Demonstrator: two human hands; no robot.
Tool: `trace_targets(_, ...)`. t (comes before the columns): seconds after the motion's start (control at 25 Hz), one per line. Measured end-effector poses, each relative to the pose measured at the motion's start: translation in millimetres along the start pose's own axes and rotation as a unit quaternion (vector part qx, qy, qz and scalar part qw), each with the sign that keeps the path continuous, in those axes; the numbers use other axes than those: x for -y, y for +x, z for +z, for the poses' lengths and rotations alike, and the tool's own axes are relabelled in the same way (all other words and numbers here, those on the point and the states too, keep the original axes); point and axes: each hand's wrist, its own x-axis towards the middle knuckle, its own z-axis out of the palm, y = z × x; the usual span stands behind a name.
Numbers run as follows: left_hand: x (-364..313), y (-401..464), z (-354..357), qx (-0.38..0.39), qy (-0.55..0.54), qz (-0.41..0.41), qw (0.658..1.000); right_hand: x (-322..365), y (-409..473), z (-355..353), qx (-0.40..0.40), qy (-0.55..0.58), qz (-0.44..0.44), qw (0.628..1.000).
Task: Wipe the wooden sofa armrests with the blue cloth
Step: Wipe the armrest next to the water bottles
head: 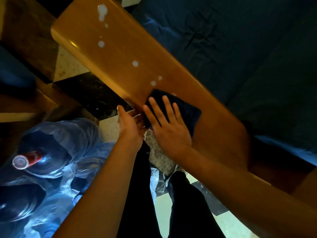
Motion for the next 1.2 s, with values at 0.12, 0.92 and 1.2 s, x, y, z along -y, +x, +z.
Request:
trace_targets(0.12, -14, 12, -16, -0.034, 0.019, 0.031, 0.999, 26, 48, -2, 0.0, 0.021, -0.022, 1.0)
trace_targets(0.92, -72, 45, -28, 0.01, -0.041, 0.019, 0.999, -20, 225, -27, 0.012, 0.105, 0.215, 0.971)
trace_targets(1.2, -105, 53, -27, 0.005, -0.056, 0.031, 0.998, 7, 144, -29, 0.001, 0.063, 0.075, 0.995)
